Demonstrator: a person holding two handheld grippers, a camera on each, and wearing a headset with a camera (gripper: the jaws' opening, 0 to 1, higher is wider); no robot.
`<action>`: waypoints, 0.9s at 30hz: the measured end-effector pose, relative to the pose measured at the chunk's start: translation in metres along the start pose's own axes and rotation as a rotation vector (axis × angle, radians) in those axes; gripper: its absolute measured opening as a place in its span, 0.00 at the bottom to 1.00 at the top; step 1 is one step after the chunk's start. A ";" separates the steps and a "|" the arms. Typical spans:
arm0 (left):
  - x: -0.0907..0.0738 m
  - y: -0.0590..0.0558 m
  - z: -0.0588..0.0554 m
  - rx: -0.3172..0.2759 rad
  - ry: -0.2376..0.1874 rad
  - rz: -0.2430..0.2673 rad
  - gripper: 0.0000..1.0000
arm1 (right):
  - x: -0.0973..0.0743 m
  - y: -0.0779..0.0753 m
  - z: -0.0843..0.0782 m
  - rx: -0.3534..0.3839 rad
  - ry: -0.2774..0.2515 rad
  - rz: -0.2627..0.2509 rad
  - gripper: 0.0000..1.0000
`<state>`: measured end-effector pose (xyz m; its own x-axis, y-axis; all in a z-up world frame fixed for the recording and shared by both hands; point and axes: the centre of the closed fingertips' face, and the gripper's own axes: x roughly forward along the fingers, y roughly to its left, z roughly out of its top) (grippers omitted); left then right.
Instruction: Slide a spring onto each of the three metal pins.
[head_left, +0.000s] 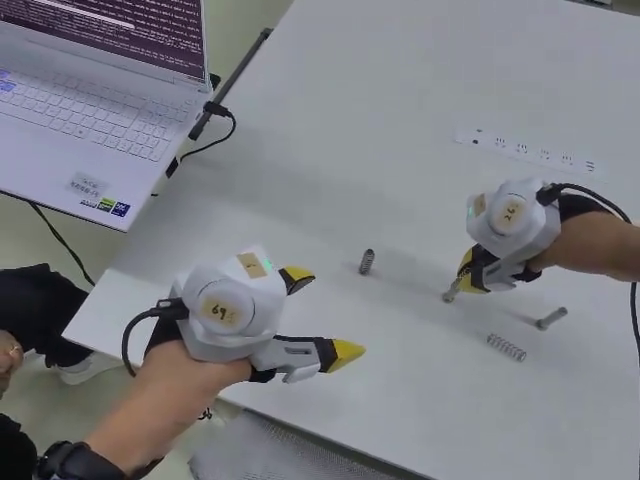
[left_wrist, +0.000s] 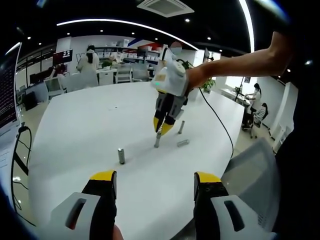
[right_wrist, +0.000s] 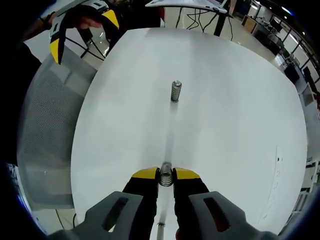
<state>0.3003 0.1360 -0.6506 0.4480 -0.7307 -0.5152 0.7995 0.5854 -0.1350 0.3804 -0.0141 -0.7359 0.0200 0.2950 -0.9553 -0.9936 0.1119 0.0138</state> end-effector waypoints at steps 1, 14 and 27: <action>0.000 0.000 0.000 0.000 0.000 0.000 0.58 | 0.001 0.000 0.000 -0.004 0.004 0.002 0.09; -0.002 0.003 -0.004 -0.013 0.005 0.006 0.58 | 0.018 0.000 -0.005 -0.028 0.043 0.017 0.09; -0.005 0.006 -0.005 -0.025 0.004 0.023 0.58 | 0.032 0.004 -0.009 -0.040 0.068 0.026 0.09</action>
<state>0.3014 0.1450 -0.6528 0.4643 -0.7158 -0.5216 0.7789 0.6103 -0.1442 0.3762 -0.0125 -0.7694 -0.0124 0.2321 -0.9726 -0.9973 0.0670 0.0287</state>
